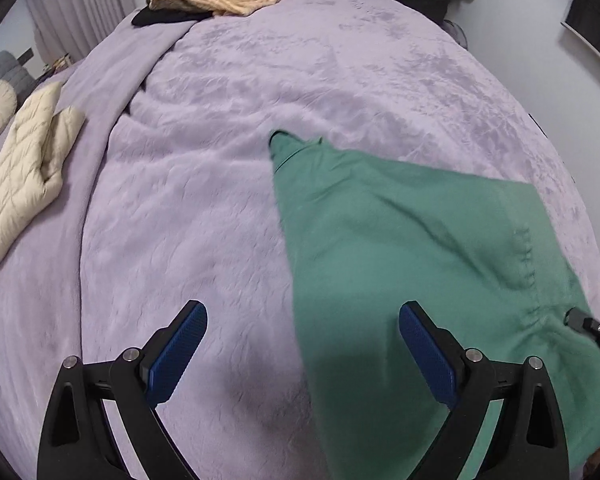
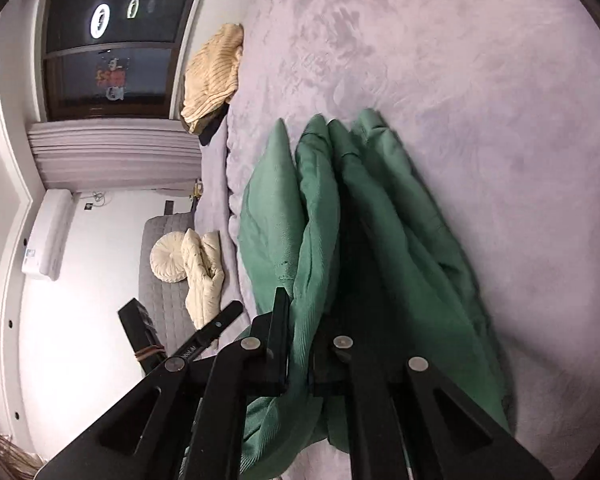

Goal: Fold small clothes

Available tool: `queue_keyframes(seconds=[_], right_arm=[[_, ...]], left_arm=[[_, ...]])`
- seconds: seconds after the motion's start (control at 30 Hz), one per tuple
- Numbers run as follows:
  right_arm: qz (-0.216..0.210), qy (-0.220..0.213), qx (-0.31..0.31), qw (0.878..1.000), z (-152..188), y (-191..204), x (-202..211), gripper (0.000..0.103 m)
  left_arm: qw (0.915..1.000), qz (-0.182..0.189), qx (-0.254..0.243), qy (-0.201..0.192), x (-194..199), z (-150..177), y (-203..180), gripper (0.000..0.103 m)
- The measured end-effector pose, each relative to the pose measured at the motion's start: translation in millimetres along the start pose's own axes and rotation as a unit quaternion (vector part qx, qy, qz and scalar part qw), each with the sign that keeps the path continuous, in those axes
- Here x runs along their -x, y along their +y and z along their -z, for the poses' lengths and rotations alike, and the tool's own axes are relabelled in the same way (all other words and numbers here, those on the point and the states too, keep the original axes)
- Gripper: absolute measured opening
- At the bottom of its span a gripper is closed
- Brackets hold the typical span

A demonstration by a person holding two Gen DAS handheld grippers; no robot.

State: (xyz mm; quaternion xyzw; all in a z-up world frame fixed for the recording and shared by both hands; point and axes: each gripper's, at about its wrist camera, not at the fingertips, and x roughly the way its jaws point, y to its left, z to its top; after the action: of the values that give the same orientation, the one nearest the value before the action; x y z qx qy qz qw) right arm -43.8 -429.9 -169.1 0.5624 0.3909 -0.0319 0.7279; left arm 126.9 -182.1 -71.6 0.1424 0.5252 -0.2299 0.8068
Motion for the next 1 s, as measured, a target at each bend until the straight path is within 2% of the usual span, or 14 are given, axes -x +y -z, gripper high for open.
queue_keyframes(seconds=[0.07,0.13,0.17,0.23,0.27,0.3,0.47,0.53,0.57,0.6,0.63,0.73,0.83,1.0], right_arm=[[0.054,-0.004,-0.021,0.998,2.9,-12.1,13.5,0.012],[0.047,-0.019,-0.015,0.999,11.7,-11.5,37.0,0.012],[0.045,-0.026,-0.001,0.999,17.7,-6.8,48.6,0.018],[0.041,-0.033,0.041,0.998,31.0,8.8,72.1,0.048],[0.037,-0.029,0.066,0.997,37.1,13.9,78.9,0.072],[0.034,-0.016,0.092,0.995,43.0,24.8,79.8,0.074],[0.084,0.069,0.160,0.981,60.4,39.5,47.2,0.070],[0.120,0.102,0.160,0.974,70.5,26.0,31.8,0.056],[0.137,0.115,0.155,0.972,72.5,21.4,24.4,0.033],[0.143,0.124,0.149,0.970,75.4,15.1,20.4,0.012],[0.143,0.124,0.151,0.970,78.4,14.0,22.3,0.012],[0.115,0.101,0.173,0.973,87.1,29.4,46.9,0.009],[0.113,0.088,0.189,0.971,95.6,41.6,66.4,0.008],[0.180,0.092,0.187,0.961,110.3,12.1,60.5,0.007]], left_arm=[[0.9998,0.013,-0.018,-0.003,-4.7,-16.3,-14.9,0.097],[0.9985,0.034,-0.043,0.003,-12.1,-29.9,-28.7,0.097],[0.9973,0.046,-0.056,0.008,-16.6,-36.1,-36.7,0.097],[0.9950,0.059,-0.080,0.008,-22.3,-45.8,-51.7,0.097],[0.9932,0.067,-0.095,0.008,-25.2,-50.8,-59.7,0.097],[0.9903,0.078,-0.115,0.011,-29.0,-56.9,-70.5,0.097],[0.9719,0.124,-0.196,0.040,-49.5,-70.7,-127.2,0.097],[0.9630,0.122,-0.234,0.055,-61.9,-66.0,-151.2,0.091],[0.9589,0.120,-0.250,0.062,-67.5,-61.2,-159.2,0.054],[0.9561,0.114,-0.259,0.076,-73.8,-57.3,-165.5,0.001],[0.9582,0.099,-0.257,0.078,-77.1,-55.7,-168.1,0.002],[0.9685,0.134,-0.205,0.044,-60.9,-67.6,-157.5,0.002],[0.9720,0.167,-0.164,0.024,-49.0,-88.8,-149.5,0.002],[0.9802,0.116,-0.157,0.031,-83.5,-91.3,-158.4,0.001]])
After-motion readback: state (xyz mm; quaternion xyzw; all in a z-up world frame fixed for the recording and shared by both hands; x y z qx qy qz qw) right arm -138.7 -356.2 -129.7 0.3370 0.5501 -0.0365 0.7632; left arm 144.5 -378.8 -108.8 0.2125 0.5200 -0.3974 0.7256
